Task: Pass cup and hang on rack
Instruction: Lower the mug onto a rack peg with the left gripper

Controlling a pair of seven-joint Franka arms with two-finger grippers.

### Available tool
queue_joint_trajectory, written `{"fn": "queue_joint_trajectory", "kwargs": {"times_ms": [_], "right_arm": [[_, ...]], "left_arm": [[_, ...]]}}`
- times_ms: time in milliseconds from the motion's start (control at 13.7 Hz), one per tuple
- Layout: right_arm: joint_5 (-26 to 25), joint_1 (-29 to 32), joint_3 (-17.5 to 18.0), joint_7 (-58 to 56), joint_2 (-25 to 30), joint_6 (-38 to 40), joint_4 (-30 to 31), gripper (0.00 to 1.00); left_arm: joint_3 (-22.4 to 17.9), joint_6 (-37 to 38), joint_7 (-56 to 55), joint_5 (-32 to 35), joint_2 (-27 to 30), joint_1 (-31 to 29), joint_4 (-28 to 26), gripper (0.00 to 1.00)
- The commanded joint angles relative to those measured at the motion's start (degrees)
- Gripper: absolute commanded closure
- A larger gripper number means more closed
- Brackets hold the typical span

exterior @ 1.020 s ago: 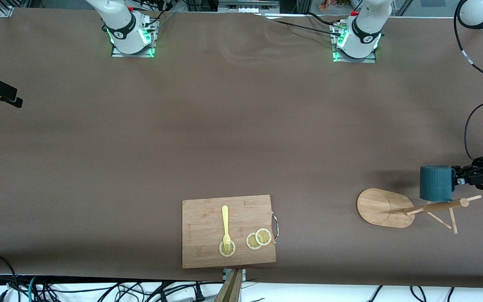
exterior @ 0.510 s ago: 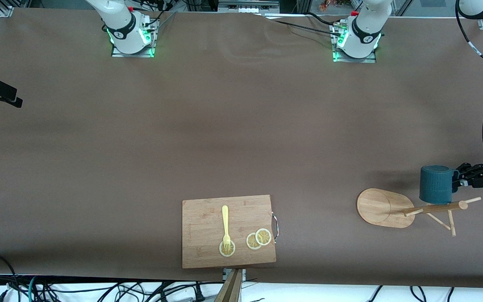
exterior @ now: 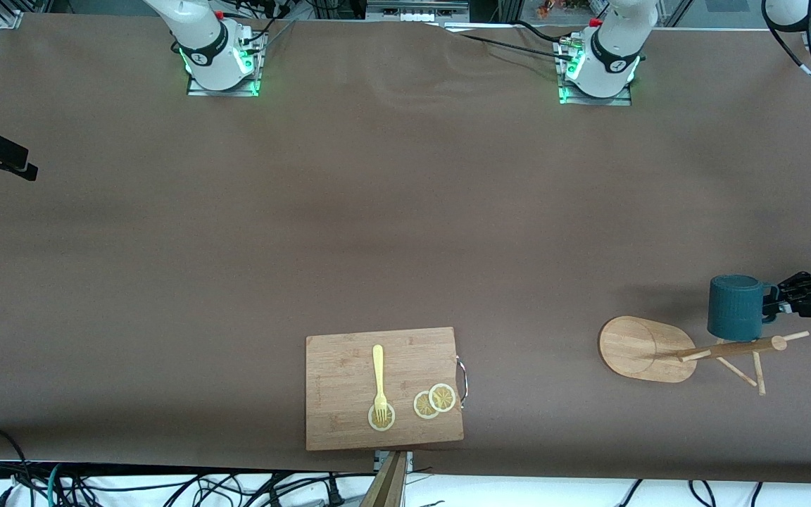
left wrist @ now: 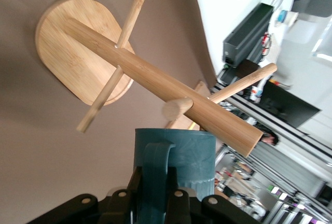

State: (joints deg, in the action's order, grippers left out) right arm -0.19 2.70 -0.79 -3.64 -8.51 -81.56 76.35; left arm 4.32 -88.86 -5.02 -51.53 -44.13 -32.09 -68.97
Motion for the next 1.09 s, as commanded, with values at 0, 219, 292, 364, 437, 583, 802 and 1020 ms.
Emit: {"fn": "queue_joint_trajectory", "kwargs": {"times_ms": [0, 219, 292, 364, 437, 583, 802, 1020], "right_arm": [[1.16, 0.64, 0.17, -0.85, 0.25, 0.08, 0.03, 0.00], [1.16, 0.73, 0.17, -0.85, 0.25, 0.08, 0.03, 0.00], [1.16, 0.73, 0.17, -0.85, 0.25, 0.08, 0.03, 0.00], [1.16, 0.73, 0.17, -0.85, 0.25, 0.08, 0.03, 0.00], [1.16, 0.73, 0.17, -0.85, 0.25, 0.08, 0.03, 0.00], [1.16, 0.73, 0.17, -0.85, 0.25, 0.08, 0.03, 0.00], [1.16, 0.73, 0.17, -0.85, 0.25, 0.08, 0.03, 0.00], [1.16, 0.73, 0.17, -0.85, 0.25, 0.17, 0.03, 0.00]], "left_arm": [[-2.38, -5.62, -0.52, 5.99, -3.25, 2.82, 2.00, 1.00], [-2.47, -6.32, -0.35, 12.30, -3.77, 4.66, 4.18, 1.00], [-2.38, -6.33, -0.26, 15.20, -3.86, 5.10, 4.89, 1.00], [-2.38, -6.41, -0.17, 16.62, -3.95, 5.37, 5.68, 1.00], [-2.38, -6.41, -0.17, 17.68, -3.95, 5.63, 5.86, 1.00], [-2.30, -6.41, -0.17, 18.31, -3.95, 5.63, 5.95, 1.00], [-2.30, -6.24, -0.08, 18.31, -3.95, 5.28, 6.04, 1.00], [-2.30, -5.62, 1.32, 18.31, -3.77, 4.58, 6.04, 1.00]]}}
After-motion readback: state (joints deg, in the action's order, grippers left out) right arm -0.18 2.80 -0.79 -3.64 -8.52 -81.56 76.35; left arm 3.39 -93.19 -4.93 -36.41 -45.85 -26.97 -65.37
